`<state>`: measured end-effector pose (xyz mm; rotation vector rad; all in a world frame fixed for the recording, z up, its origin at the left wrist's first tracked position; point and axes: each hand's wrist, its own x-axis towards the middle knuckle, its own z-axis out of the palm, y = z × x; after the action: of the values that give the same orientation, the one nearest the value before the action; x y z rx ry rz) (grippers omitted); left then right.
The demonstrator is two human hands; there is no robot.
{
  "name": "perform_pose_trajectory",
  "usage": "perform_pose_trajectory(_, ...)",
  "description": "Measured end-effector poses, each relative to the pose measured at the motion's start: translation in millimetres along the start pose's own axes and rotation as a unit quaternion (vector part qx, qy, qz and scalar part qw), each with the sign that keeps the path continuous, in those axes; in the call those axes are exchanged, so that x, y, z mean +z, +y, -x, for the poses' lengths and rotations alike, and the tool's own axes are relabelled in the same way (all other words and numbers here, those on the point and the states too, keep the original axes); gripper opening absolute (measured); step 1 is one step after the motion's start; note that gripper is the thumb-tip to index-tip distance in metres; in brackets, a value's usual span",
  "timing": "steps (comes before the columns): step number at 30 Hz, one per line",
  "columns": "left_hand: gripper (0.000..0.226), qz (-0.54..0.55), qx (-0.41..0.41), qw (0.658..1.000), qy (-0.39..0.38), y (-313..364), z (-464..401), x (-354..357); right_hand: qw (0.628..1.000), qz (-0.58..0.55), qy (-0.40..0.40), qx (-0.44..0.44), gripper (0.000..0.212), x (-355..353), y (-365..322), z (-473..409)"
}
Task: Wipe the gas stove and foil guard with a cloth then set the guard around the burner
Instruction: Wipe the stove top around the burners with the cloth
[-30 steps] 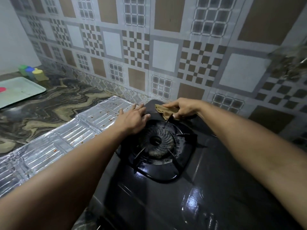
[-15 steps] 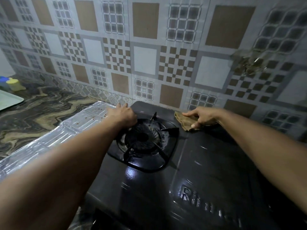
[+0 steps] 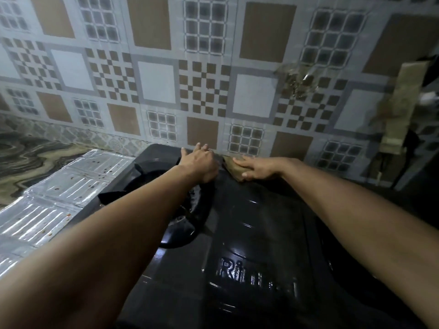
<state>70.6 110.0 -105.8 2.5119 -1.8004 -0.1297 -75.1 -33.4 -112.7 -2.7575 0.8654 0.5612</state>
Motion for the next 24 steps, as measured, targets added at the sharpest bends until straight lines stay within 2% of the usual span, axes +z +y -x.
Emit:
perform_pose_trajectory(8, 0.055, -0.003, 0.04, 0.998, -0.037, 45.9, -21.7, 18.0, 0.993, -0.05, -0.005, 0.102, 0.076, 4.9, 91.4, 73.9)
perform_pose_trajectory(17, 0.052, -0.012, 0.052, 0.998, -0.037, 67.3, -51.2, 22.4, 0.995, -0.074, 0.031, 0.064, 0.08, 8.7, 84.3, 52.3)
perform_pose_trajectory(24, 0.051, 0.001, 0.103, 0.994, -0.033, 113.1, -63.8, 27.8, 0.992, -0.101, 0.033, 0.064, 0.078, 9.7, 107.0, 65.9)
